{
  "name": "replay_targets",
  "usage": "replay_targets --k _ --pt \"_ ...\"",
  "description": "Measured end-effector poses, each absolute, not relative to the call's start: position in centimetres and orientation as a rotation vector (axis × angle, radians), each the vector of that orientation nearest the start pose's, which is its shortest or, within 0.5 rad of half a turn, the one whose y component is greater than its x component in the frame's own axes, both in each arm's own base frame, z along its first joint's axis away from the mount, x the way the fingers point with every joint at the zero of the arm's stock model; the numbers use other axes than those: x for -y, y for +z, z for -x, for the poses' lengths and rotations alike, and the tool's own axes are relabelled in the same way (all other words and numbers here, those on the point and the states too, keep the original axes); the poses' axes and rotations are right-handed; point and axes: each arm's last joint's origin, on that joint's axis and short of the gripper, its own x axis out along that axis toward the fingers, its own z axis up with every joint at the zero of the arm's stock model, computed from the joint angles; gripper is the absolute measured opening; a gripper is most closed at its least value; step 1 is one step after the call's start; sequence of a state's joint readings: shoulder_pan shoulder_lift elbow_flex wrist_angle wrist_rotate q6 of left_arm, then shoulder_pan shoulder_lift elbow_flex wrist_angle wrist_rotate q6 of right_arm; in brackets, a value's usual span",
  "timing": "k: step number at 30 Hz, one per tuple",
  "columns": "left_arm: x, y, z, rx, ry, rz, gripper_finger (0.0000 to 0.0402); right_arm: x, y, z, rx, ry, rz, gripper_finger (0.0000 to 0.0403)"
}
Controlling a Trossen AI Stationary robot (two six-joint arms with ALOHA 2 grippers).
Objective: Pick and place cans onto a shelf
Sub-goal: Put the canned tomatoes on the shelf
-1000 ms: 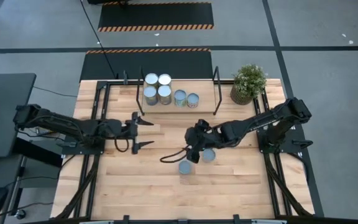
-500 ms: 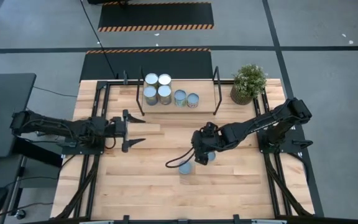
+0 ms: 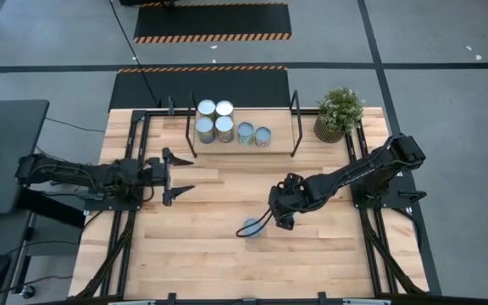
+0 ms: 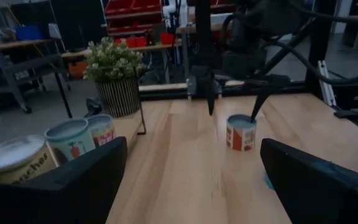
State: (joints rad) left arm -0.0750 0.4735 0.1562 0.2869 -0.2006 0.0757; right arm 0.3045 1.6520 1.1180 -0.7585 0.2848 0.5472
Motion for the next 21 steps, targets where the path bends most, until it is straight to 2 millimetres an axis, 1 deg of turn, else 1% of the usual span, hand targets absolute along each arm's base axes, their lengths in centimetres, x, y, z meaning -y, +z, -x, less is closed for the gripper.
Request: replay_targets --k 10,15,19,21 --pt "0.4 19.7 -13.3 -0.07 0.127 -0.002 0.0375 -9.8 20.2 -29.2 -1.197 -0.268 -0.048 0.0398" --pt "0.4 19.5 -13.3 -0.095 0.128 0.012 0.0375 -11.2 20.3 -29.0 -1.153 -0.239 -0.018 0.0396" --pt "0.4 19.3 -13.2 -0.11 0.129 0.035 0.0375 -12.2 20.3 -28.7 -1.104 -0.271 0.043 0.0396" --pt "0.4 19.3 -13.2 -0.109 0.13 0.052 0.0375 -12.3 19.9 -28.5 -1.077 -0.29 0.056 0.0396"
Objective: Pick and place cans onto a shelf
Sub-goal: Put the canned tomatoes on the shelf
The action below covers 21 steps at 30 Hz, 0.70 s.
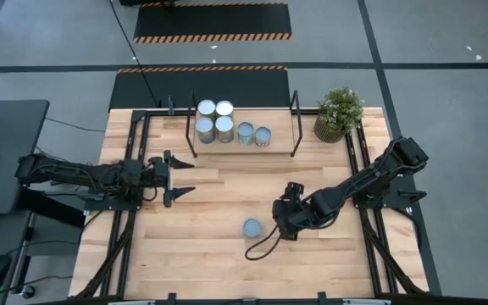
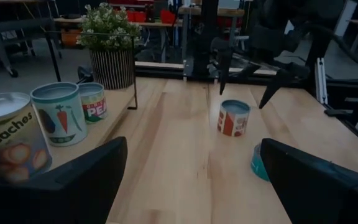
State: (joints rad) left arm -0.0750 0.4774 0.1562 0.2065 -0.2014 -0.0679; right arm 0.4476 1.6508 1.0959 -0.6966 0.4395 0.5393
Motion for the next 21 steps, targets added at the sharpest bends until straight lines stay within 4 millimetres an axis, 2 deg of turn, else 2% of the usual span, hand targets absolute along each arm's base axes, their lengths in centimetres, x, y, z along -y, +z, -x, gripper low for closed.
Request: replay_targets --k 7,14,21 --pt "0.4 19.3 -13.2 -0.113 0.131 0.053 0.0375 -11.9 16.8 -27.2 -1.093 -0.317 -0.028 0.0396" --pt "0.4 19.3 -13.2 -0.113 0.13 0.051 0.0375 -11.0 15.7 -26.8 -1.114 -0.347 -0.054 0.039" --pt "0.4 19.3 -13.2 -0.113 0.13 0.05 0.0375 -9.8 15.7 -27.3 -1.113 -0.375 -0.065 0.0322"
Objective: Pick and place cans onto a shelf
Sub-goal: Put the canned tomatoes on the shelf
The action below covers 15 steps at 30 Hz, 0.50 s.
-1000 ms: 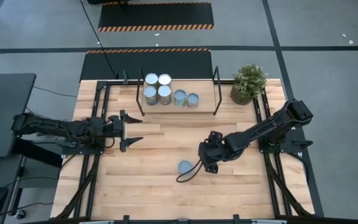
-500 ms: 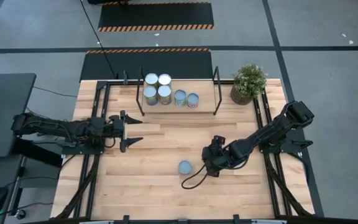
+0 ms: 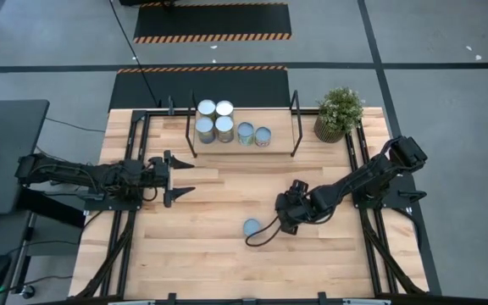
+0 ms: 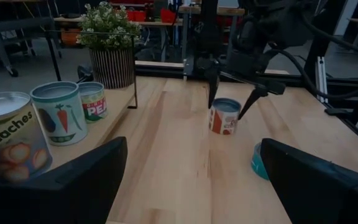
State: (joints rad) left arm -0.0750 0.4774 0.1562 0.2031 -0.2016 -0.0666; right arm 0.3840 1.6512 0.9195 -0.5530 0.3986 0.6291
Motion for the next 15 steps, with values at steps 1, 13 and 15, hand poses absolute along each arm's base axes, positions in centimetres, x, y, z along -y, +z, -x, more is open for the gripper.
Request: replay_targets --k 1,13,15 --pt "0.4 19.3 -13.2 -0.113 0.13 0.05 0.0375 -9.7 15.7 -27.4 -1.111 -0.379 -0.069 0.0313" --pt "0.3 19.3 -13.2 -0.112 0.163 0.022 0.0375 -6.4 21.0 -31.4 -1.076 -0.33 -0.055 0.03" --pt "0.3 19.3 -13.2 -0.112 0.168 0.014 0.0375 -5.3 22.1 -32.1 -1.064 -0.332 -0.034 0.0298"
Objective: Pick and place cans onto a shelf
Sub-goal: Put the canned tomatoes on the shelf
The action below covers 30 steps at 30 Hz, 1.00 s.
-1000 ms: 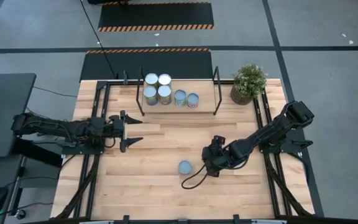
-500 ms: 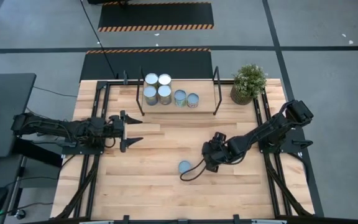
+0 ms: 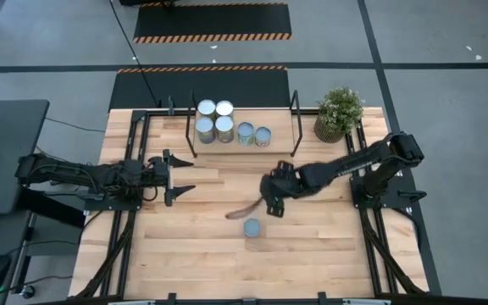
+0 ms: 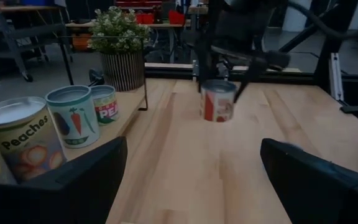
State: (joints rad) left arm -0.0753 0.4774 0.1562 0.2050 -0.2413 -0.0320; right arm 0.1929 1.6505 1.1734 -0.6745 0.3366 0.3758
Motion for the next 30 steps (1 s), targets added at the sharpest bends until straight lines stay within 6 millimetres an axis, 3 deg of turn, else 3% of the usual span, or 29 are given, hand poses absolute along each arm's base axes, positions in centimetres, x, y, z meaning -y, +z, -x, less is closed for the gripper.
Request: replay_targets --k 6,15,25,30 --pt "0.2 19.3 -13.2 -0.112 0.196 0.011 0.0375 -1.3 25.1 -33.7 -1.017 -0.341 0.043 0.0298" --pt "0.2 19.3 -13.2 -0.111 0.195 0.009 0.0375 7.4 29.4 -34.3 -0.941 -0.409 0.107 0.0299" --pt "0.2 19.5 -13.2 -0.102 0.194 -0.009 0.0375 16.2 30.0 -31.8 -0.914 -0.429 0.095 0.0299" --pt "0.2 19.5 -13.2 -0.103 0.196 -0.048 0.0375 19.5 30.1 -30.5 -0.855 -0.429 0.036 0.03"
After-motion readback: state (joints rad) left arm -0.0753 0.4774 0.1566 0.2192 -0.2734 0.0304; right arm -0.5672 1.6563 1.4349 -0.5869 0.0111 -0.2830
